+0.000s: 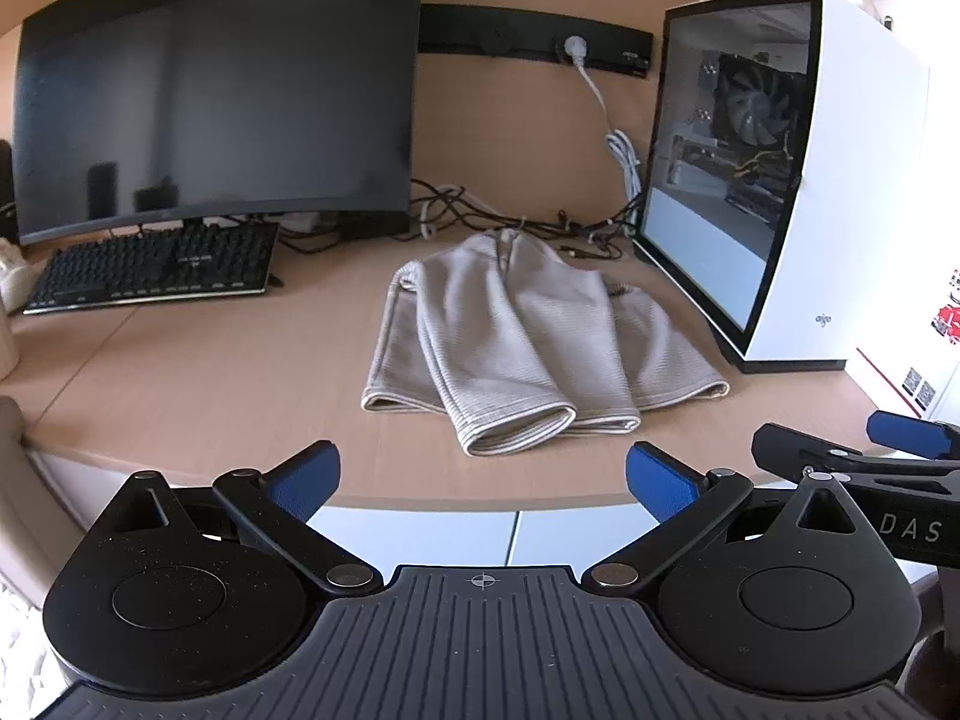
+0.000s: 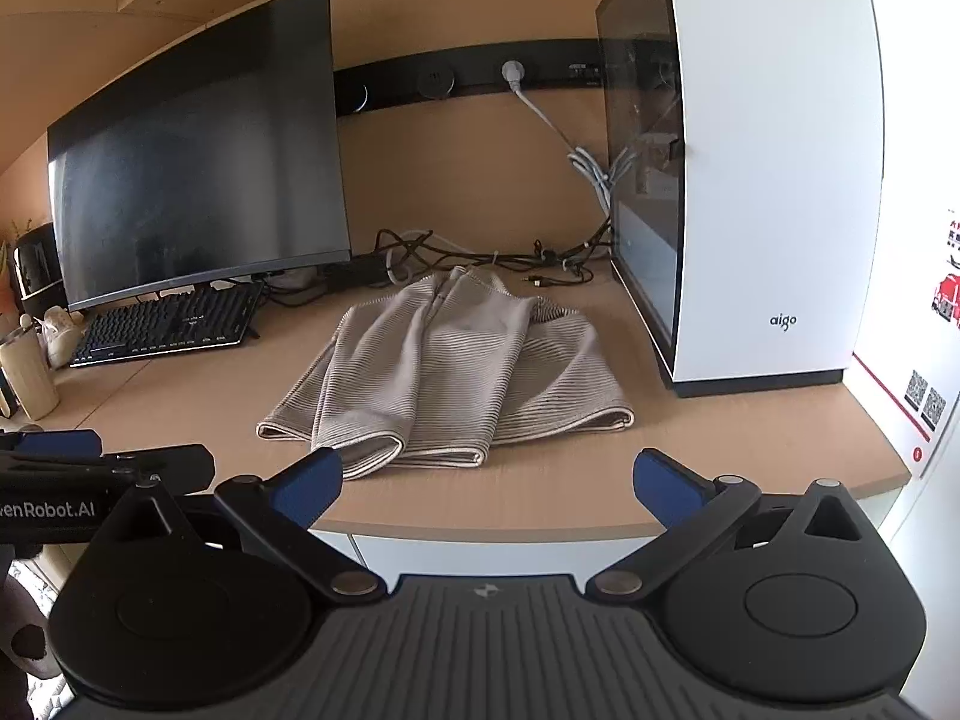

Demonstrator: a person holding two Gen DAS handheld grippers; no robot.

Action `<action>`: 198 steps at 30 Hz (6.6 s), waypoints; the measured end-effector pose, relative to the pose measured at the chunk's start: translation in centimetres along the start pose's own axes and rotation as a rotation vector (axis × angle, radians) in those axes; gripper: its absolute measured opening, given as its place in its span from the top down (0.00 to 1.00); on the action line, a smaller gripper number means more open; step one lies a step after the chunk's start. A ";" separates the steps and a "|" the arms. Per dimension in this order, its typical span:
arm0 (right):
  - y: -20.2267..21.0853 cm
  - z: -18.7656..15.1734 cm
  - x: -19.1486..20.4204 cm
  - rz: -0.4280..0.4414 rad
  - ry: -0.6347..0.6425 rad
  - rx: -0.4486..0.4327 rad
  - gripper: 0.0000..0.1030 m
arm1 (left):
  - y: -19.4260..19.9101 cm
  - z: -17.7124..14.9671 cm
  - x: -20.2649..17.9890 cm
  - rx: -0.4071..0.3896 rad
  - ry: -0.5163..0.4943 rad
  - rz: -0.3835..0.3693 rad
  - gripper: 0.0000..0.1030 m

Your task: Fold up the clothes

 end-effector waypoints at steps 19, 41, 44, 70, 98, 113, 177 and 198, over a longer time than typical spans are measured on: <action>-0.2 0.0 0.2 0.016 -0.013 -0.013 0.00 | -0.1 -0.3 -0.1 0.026 0.008 0.010 0.00; -0.5 -0.2 -0.1 0.019 -0.026 0.014 0.00 | -0.7 -0.3 -0.1 0.049 0.000 0.015 0.00; -0.5 -0.2 -0.1 0.019 -0.026 0.015 0.00 | -0.7 -0.3 -0.2 0.050 0.001 0.016 0.00; -1.5 -0.2 0.1 0.020 -0.026 0.034 0.00 | -1.5 -0.6 0.1 0.062 0.003 0.020 0.00; -4.9 0.6 0.0 -0.009 -0.020 0.084 0.00 | -4.9 0.6 0.7 0.109 0.000 0.003 0.00; -11.9 3.1 0.9 -0.071 -0.060 0.152 0.00 | -12.9 4.2 2.9 0.190 -0.003 -0.098 0.00; -20.2 0.4 -2.8 0.185 -0.483 0.410 0.00 | -25.2 17.5 13.6 0.164 0.414 -0.387 0.88; -24.7 6.7 7.2 -0.084 0.078 0.390 0.24 | -23.9 13.2 28.9 0.260 0.433 -0.272 0.11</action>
Point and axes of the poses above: each gripper's, at about its wrist camera, not at the fingertips, and y roughly against the way its jaws point, x to its left, z to its top, the point moved 7 cm from there along -y, roughly the way its jaws point, and after that the axes turned 6 degrees about z, right-handed, at the moved point
